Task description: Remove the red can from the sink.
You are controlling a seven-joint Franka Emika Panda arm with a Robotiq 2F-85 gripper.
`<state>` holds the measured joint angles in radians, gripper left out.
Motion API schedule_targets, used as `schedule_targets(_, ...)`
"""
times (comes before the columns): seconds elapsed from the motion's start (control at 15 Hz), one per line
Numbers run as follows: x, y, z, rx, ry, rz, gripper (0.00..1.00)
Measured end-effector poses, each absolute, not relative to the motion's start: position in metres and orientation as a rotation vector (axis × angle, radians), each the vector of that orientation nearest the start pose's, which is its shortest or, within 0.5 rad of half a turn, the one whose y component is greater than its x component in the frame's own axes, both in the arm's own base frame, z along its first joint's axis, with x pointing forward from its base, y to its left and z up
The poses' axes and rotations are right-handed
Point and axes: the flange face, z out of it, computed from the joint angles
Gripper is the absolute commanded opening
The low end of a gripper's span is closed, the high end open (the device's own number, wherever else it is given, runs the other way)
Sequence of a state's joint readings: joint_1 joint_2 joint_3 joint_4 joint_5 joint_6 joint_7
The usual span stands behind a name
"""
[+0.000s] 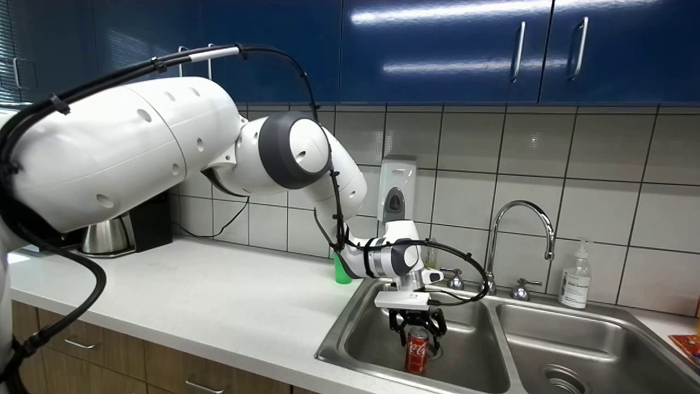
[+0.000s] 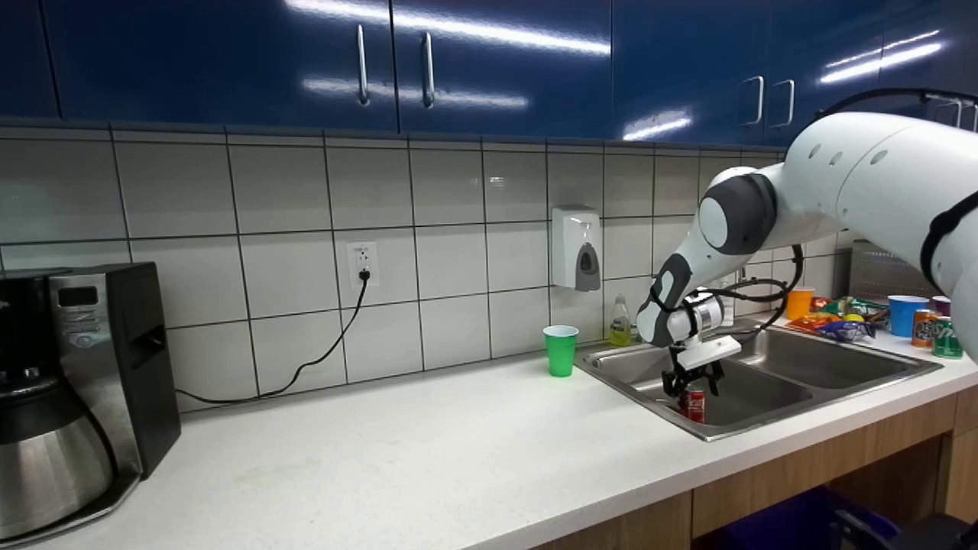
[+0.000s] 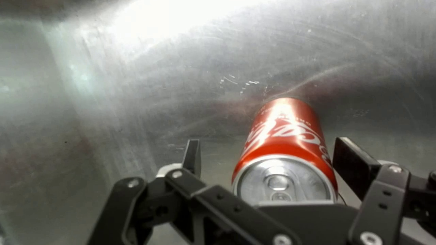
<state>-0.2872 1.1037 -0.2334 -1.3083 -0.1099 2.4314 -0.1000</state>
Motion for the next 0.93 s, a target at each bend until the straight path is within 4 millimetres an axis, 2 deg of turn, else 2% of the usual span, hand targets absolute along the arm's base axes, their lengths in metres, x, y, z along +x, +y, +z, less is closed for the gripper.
schedule_targets(0.27, 0.6559, -0.3282, 0.0780, -3.398, 0.356, 0.073, 0.44)
schedule_targets(0.4, 0.6576, -0.3269, 0.0787, -3.394, 0.359, 0.066, 0.41)
schedule_targets(0.93, 0.6607, -0.3246, 0.0825, -3.391, 0.367, 0.050, 0.41)
